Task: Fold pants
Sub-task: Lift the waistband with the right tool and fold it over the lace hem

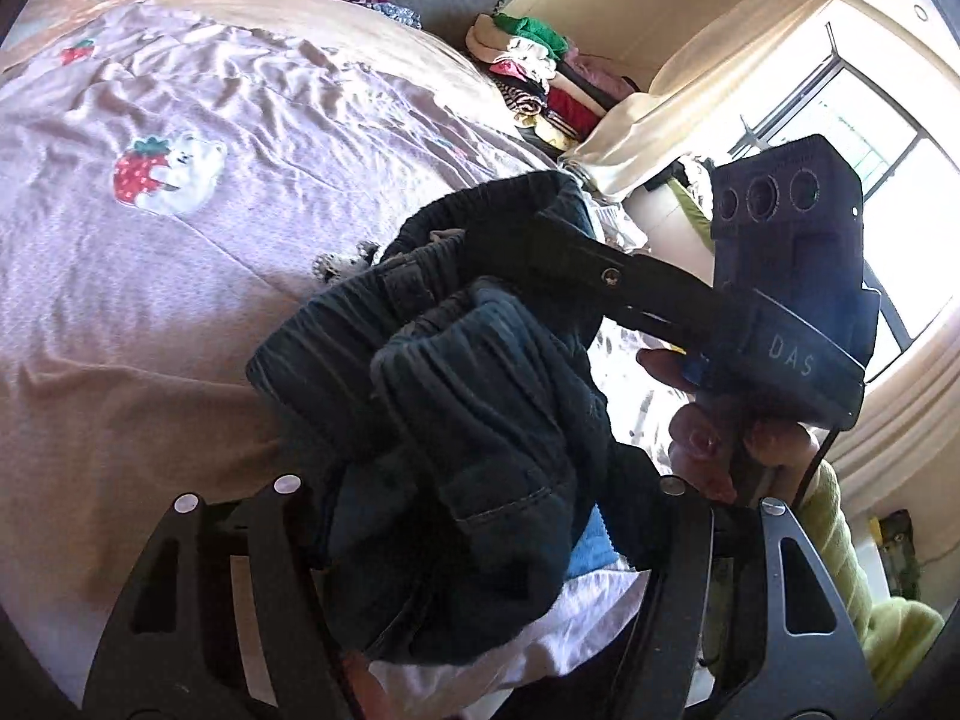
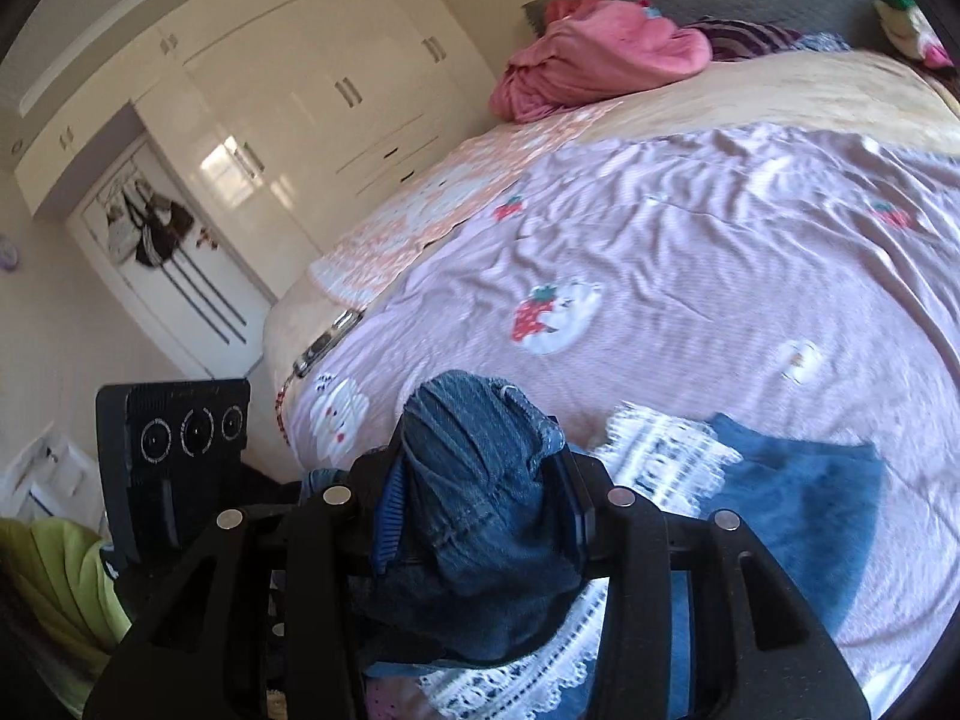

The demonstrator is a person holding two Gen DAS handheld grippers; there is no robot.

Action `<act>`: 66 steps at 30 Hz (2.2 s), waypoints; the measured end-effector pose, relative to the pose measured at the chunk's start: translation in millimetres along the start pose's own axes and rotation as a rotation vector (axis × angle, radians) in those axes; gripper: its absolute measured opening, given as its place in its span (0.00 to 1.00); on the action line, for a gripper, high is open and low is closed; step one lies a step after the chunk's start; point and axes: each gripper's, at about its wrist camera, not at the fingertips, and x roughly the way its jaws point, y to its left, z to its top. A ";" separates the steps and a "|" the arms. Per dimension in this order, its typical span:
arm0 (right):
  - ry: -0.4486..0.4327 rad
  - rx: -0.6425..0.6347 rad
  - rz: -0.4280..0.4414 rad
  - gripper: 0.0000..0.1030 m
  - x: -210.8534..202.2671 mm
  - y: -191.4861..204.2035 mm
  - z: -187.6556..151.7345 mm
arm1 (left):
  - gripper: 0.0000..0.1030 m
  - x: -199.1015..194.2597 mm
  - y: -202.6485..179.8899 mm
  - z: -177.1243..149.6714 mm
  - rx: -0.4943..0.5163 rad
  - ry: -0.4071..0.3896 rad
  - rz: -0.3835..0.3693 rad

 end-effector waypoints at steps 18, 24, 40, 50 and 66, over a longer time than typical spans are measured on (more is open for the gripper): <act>-0.104 0.255 -0.112 0.76 -61.0 -61.9 -55.8 | 0.78 32.5 -35.1 -25.0 0.034 0.100 -0.164; -0.078 0.269 -0.163 0.79 -66.7 -62.3 -66.0 | 0.78 38.4 -36.7 -39.3 0.063 0.155 -0.180; 0.093 0.241 -0.131 0.40 -9.5 -54.4 -67.5 | 0.40 29.7 -32.3 -39.5 0.201 0.083 0.135; -0.051 0.167 -0.092 0.37 -31.1 -49.0 -34.9 | 0.40 36.8 -50.3 -39.3 0.276 0.053 0.156; -0.017 0.275 -0.226 0.53 -32.2 -85.3 -74.1 | 0.50 54.5 -43.7 -50.2 0.264 0.129 0.136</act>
